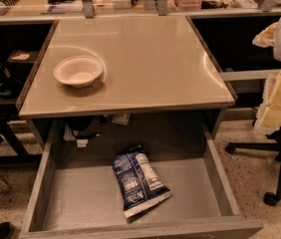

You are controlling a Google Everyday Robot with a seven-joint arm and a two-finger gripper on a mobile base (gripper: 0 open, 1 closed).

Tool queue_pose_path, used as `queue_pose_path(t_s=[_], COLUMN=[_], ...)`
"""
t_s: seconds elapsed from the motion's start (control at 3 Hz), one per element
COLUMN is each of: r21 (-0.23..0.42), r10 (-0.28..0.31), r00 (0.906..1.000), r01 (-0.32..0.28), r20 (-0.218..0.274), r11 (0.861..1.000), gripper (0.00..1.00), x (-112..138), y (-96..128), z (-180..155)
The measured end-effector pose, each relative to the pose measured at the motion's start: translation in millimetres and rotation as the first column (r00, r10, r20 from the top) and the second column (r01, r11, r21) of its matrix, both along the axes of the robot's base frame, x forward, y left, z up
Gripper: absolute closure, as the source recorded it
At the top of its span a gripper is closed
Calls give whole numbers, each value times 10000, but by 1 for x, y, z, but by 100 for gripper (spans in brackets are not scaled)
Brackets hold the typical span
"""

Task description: Pick blue chip bag from top drawer and place on counter

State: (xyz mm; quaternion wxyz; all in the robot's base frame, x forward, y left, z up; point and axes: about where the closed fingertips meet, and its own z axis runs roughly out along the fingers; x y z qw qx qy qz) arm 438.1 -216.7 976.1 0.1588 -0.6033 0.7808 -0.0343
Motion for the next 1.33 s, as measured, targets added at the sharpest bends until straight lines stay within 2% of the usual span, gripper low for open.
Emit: queue_pose_path(t_s=[0.33,0.67,1.0,1.33], r21=[4,34,95,58], r10=[0,65,517,550], r00=[10000,9999,9970,9967], r01=[0,-64,-512,-547], r20=[15,-90,-574,-591], r11=[10000,10000,9986,9985], gripper=[0,0,0,0], x=[0,-18,-96,-99], y=[0,11,80,82], z=[0,-7,-31,-32])
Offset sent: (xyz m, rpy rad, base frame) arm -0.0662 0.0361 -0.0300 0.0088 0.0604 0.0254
